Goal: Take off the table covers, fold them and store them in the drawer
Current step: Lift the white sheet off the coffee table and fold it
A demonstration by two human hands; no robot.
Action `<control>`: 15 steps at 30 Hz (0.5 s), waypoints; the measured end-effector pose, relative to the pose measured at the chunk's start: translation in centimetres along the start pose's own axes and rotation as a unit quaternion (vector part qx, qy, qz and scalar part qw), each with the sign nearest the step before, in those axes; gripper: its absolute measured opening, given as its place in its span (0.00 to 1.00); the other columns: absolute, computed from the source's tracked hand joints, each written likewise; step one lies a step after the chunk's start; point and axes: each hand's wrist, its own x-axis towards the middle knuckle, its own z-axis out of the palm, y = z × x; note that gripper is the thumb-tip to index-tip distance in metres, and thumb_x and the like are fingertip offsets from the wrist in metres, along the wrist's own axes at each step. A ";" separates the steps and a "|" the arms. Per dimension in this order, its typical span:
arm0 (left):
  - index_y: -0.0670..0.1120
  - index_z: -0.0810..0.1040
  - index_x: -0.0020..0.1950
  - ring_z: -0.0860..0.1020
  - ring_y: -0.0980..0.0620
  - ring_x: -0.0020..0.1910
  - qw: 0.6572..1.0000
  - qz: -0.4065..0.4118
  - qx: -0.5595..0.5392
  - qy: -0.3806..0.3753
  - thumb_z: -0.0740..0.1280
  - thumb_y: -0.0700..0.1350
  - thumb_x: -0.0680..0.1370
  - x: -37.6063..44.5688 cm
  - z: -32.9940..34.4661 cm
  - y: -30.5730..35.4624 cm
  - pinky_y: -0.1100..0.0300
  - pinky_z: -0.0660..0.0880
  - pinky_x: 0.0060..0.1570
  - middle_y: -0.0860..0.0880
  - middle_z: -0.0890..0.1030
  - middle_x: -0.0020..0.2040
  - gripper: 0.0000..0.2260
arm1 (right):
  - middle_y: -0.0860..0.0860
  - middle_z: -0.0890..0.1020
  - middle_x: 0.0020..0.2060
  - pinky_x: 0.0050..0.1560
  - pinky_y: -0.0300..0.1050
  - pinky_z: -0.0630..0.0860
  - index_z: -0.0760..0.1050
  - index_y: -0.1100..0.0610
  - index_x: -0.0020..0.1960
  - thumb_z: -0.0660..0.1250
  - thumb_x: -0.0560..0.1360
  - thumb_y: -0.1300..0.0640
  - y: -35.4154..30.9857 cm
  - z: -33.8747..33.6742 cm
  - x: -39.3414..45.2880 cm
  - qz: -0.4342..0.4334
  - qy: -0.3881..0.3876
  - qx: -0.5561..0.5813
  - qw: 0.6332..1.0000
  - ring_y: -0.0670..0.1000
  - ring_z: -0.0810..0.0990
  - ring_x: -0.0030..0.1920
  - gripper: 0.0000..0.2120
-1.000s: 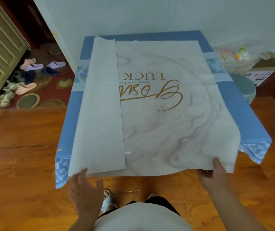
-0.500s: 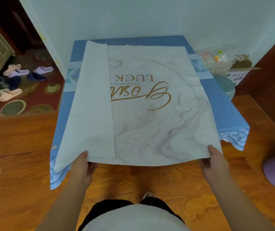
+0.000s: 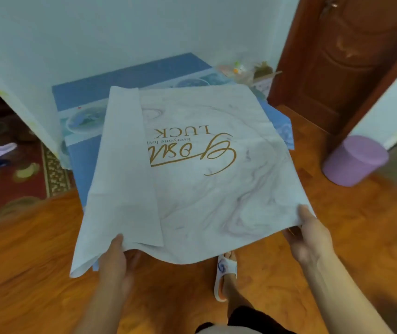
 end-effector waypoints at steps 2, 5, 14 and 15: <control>0.49 0.72 0.72 0.80 0.47 0.62 1.000 -0.011 -0.005 -0.017 0.65 0.44 0.83 -2.2 -0.9 0.3 0.45 0.78 0.60 0.48 0.81 0.64 0.18 | 0.49 0.84 0.53 0.48 0.51 0.79 0.77 0.54 0.57 0.67 0.81 0.54 -0.6 -2.6 -3.2 -0.032 0.015 0.002 0.999 0.50 0.83 0.53 0.07; 0.48 0.71 0.73 0.80 0.45 0.62 0.998 -0.012 -0.014 -0.068 0.64 0.42 0.84 -5.6 0.0 1.6 0.42 0.77 0.61 0.47 0.81 0.64 0.17 | 0.49 0.85 0.54 0.52 0.52 0.80 0.78 0.56 0.62 0.67 0.80 0.54 -3.6 -5.8 -7.6 -0.070 0.033 0.020 0.997 0.51 0.84 0.53 0.12; 0.48 0.75 0.62 0.82 0.44 0.60 0.967 -0.007 -0.089 -0.240 0.62 0.43 0.85 -20.0 6.4 4.6 0.44 0.77 0.65 0.45 0.82 0.62 0.07 | 0.55 0.81 0.45 0.32 0.46 0.83 0.74 0.55 0.48 0.64 0.82 0.58 -16.6 -16.9 -17.2 -0.175 0.102 0.134 0.970 0.51 0.83 0.40 0.04; 0.47 0.73 0.66 0.82 0.45 0.60 0.961 0.011 -0.098 -0.260 0.63 0.42 0.85 -22.2 7.5 5.0 0.44 0.78 0.63 0.44 0.82 0.62 0.10 | 0.56 0.81 0.46 0.31 0.47 0.83 0.74 0.56 0.48 0.64 0.82 0.59 -18.5 -18.7 -18.4 -0.196 0.104 0.154 0.963 0.52 0.83 0.41 0.04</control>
